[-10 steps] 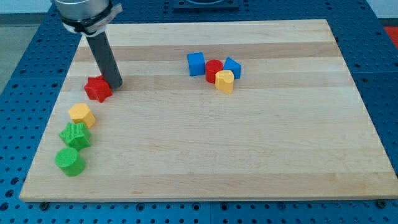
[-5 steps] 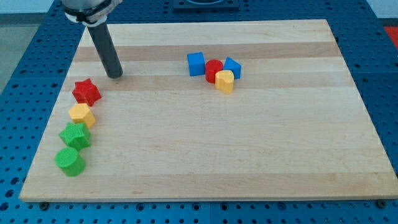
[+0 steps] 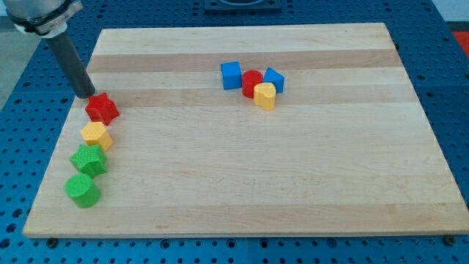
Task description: Move the red star to the center left
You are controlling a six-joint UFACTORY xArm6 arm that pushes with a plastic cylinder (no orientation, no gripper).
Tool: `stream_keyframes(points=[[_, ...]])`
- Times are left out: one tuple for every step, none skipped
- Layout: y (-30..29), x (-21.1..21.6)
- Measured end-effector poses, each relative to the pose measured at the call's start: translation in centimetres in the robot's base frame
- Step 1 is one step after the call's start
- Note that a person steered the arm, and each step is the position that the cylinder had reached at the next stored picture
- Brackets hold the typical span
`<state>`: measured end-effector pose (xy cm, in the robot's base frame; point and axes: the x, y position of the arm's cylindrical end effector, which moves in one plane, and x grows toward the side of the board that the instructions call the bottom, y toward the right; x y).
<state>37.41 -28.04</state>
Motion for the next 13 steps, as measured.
stream_keyframes(points=[[0.2,0.0],[0.7,0.3],[0.9,0.6],[1.2,0.7],[1.9,0.7],[2.1,0.7],[2.2,0.8],[2.6,0.8],[2.9,0.8],[3.2,0.9],[3.8,1.0],[4.0,1.1],[4.0,1.1]])
